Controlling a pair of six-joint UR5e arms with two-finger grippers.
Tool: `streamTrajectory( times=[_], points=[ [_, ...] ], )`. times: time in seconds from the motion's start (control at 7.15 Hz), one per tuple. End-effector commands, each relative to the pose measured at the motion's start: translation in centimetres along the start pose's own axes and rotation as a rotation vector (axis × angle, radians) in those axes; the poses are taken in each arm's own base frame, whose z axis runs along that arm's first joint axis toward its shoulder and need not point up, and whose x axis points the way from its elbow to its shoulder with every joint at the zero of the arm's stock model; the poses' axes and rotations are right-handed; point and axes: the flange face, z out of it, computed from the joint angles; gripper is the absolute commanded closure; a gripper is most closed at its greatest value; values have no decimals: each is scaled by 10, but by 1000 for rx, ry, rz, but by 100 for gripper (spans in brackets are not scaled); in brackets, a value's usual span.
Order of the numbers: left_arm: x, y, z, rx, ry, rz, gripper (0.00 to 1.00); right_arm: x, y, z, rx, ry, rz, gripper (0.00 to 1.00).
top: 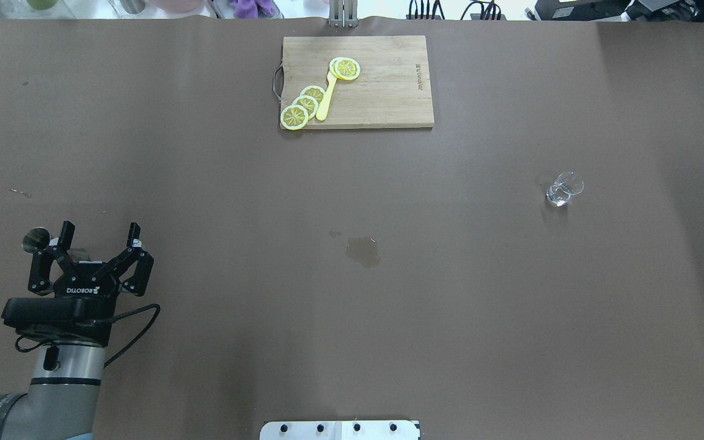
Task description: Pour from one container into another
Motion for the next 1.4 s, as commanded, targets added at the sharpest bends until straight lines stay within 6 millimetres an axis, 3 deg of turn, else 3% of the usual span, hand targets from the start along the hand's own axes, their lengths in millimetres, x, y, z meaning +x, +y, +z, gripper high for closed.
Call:
streamTrajectory(
  times=[0.0, 0.28, 0.56, 0.7, 0.84, 0.98, 1.26],
  points=[
    [-2, -27, 6, -81, 70, 54, 1, -1, 0, -1, 2, -3, -3, 0],
    [0, -67, 36, -116, 131, 74, 1, -2, 0, -2, 4, -3, -5, 0],
    [-8, -108, 91, -104, 134, 117, 1, -2, 0, -2, 4, -3, -4, 0],
    [-19, -132, 128, -132, 173, 164, 1, -2, -1, -2, 5, -2, -5, 0],
    [-35, -160, 167, -162, 215, 180, 1, -2, 0, -2, 4, -2, -2, 0],
    [-61, -175, 199, -230, 233, 210, 1, -3, -1, -2, 5, -4, -2, 0],
    [-134, -194, 287, -398, 285, 193, 1, -2, 0, -2, 4, -4, -2, 0]
  ],
)
